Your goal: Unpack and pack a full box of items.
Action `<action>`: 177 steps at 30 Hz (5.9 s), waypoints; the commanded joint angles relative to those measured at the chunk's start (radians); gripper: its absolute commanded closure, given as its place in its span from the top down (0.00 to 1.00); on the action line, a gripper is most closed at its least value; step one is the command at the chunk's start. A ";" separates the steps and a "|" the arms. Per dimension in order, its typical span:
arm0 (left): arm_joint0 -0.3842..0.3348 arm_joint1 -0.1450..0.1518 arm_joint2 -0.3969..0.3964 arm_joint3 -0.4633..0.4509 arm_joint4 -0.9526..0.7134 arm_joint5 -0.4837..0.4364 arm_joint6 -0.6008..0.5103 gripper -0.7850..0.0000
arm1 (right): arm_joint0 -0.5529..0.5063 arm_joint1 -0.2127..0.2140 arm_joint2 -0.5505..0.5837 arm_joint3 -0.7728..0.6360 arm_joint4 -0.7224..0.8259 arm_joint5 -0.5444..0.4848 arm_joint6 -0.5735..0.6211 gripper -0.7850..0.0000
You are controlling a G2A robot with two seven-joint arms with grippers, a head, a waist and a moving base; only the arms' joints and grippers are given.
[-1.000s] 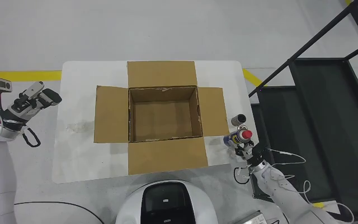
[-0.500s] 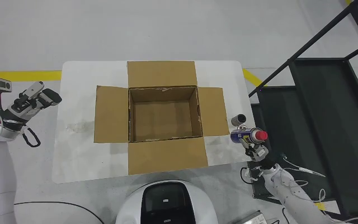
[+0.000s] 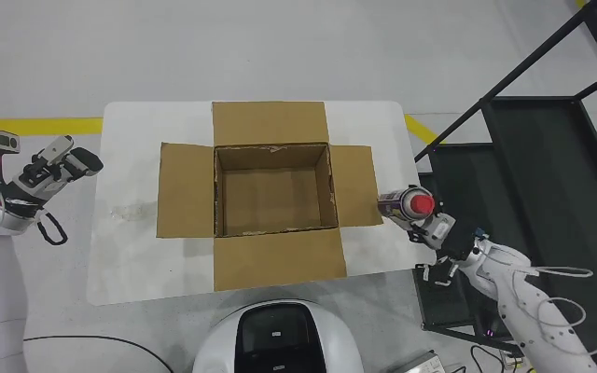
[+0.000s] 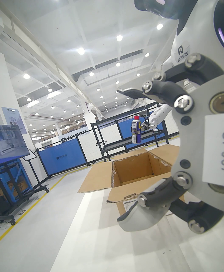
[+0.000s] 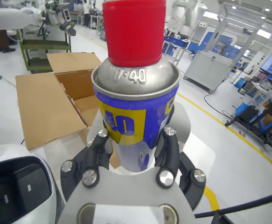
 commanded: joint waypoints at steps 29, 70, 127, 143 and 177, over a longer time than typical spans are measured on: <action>0.000 0.000 0.000 0.000 0.000 0.000 0.000 1.00 | 0.176 -0.011 -0.128 -0.115 0.103 -0.139 0.298 0.00; 0.000 0.000 0.000 0.000 0.000 0.000 0.000 1.00 | 1.103 -0.264 -1.018 0.380 0.669 -0.084 1.479 1.00; 0.000 0.000 0.000 0.000 0.000 0.000 0.000 1.00 | 0.174 -0.022 0.075 0.199 0.510 -0.104 0.973 1.00; 0.000 0.000 0.000 0.000 0.000 0.000 0.000 1.00 | 0.389 -0.054 -0.121 0.620 0.437 -0.070 0.960 0.85; 0.000 0.000 0.000 0.000 0.000 0.000 0.000 1.00 | 0.612 -0.103 -0.323 0.901 0.298 -0.047 0.868 0.00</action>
